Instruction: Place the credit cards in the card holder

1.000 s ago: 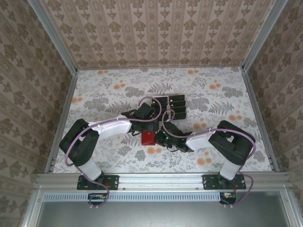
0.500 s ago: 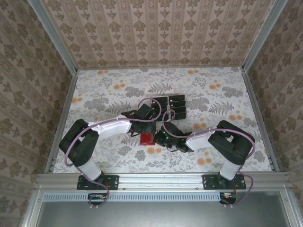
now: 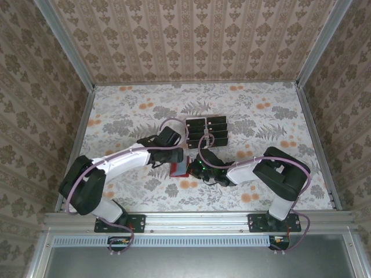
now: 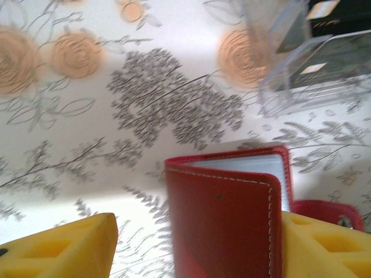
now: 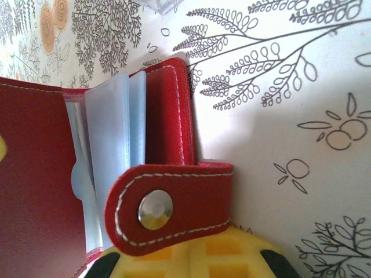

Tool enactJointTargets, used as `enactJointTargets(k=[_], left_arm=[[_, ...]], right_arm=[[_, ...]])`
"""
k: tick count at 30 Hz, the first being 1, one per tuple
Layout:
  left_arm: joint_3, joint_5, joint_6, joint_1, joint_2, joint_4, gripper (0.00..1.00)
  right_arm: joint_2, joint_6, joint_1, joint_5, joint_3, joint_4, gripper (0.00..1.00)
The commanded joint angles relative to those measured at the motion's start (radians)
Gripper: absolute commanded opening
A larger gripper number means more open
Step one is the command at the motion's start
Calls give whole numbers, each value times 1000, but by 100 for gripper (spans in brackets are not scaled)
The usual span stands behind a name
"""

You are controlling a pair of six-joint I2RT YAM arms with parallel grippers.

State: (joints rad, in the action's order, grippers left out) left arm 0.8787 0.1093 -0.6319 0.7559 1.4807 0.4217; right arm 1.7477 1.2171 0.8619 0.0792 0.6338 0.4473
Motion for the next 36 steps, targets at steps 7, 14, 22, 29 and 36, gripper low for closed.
enactJointTargets(k=[7,14,22,29,36], left_arm=[[-173,38,-78,-82,-182,51,69],[-255,51,-119,-125,-207,46,71],[-271,26,-116,-129,-128,0,72],[-276,1,-119,-113,-86,-48,71],[-251,-4,-148,-49,-32,-90,71]], right_arm=[[91,28,-1,-27,-49,-223,0],[77,27,0,-32,-42,-241,0],[3,16,-1,-70,-36,-314,0],[-67,-11,-6,-113,-22,-407,0],[-135,-34,-19,-140,-38,-465,0]])
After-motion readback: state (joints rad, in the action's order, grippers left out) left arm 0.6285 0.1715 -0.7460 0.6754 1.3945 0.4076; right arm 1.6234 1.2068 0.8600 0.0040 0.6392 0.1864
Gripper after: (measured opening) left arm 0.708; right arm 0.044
